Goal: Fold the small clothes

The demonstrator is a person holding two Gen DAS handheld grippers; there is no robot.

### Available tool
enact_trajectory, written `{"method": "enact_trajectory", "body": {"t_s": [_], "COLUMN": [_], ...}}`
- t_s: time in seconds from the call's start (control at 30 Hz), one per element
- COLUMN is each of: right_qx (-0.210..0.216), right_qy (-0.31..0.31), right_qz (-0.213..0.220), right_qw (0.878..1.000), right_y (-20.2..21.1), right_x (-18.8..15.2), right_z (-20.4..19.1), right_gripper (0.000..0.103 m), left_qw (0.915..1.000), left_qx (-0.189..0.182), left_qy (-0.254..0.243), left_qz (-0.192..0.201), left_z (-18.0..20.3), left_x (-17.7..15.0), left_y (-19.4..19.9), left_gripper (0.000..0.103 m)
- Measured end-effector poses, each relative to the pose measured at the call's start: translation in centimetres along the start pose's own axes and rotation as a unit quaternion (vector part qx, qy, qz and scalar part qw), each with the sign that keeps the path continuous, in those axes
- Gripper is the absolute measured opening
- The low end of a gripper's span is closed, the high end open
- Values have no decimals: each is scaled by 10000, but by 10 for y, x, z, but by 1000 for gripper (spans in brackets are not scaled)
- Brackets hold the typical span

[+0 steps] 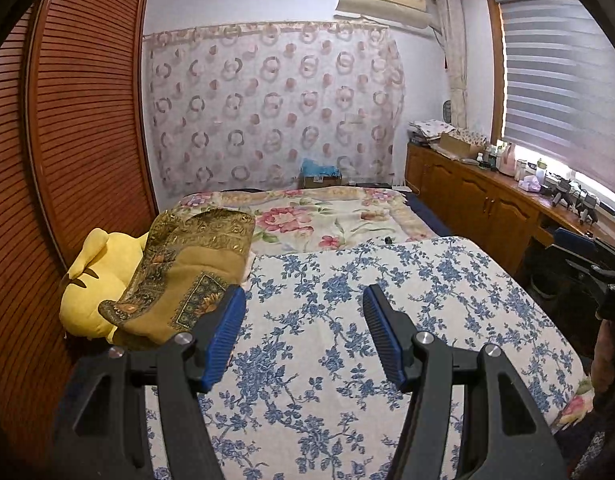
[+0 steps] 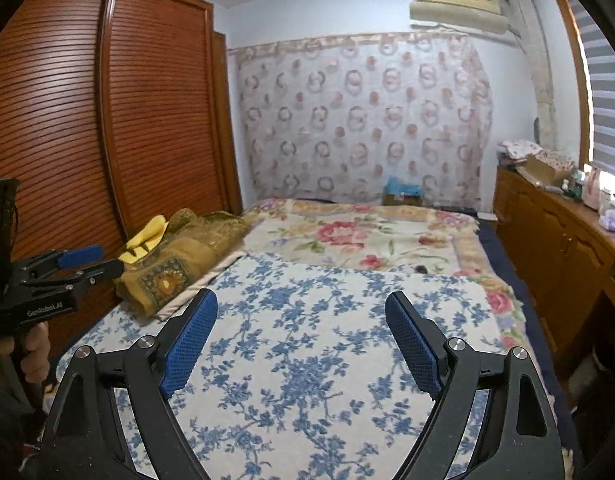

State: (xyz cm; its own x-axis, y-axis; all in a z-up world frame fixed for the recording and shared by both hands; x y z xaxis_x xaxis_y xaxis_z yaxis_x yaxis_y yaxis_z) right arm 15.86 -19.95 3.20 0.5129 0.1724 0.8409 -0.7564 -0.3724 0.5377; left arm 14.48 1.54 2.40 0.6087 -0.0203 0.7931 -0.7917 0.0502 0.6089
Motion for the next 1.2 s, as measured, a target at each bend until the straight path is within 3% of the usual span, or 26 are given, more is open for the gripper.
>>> {"method": "enact_trajectory", "body": {"t_s": [0.47, 1.2], "right_qx": [-526, -547], "right_qy": [-311, -324], "right_qz": [231, 261], "right_qw": [9979, 9976], "right_y": [37, 42], "right_x": [-7, -7], "right_z": [26, 27], "right_gripper": [88, 88], "left_qw": [9995, 9994], "left_qx": [-107, -103], "left_qy": [37, 1], "left_qz": [294, 325], "left_z": [20, 26], "left_x": [16, 17], "left_y": [29, 36], "left_gripper": [61, 61]}}
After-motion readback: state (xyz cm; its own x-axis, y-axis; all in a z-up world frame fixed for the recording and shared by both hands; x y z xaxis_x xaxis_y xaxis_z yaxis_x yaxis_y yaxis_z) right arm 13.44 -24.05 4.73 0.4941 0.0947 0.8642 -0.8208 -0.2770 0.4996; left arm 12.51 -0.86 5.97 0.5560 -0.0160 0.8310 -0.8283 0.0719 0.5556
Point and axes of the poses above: each gripper's, at about its wrist camera, not at the fingertips, and y roughly against the way its jaws point, z to its right, x to its top, the point moved 6 cm from there along -y, roughly the way its jaws point, and after that the axes turned 10 degrees about -z, right-handed, at the moved point
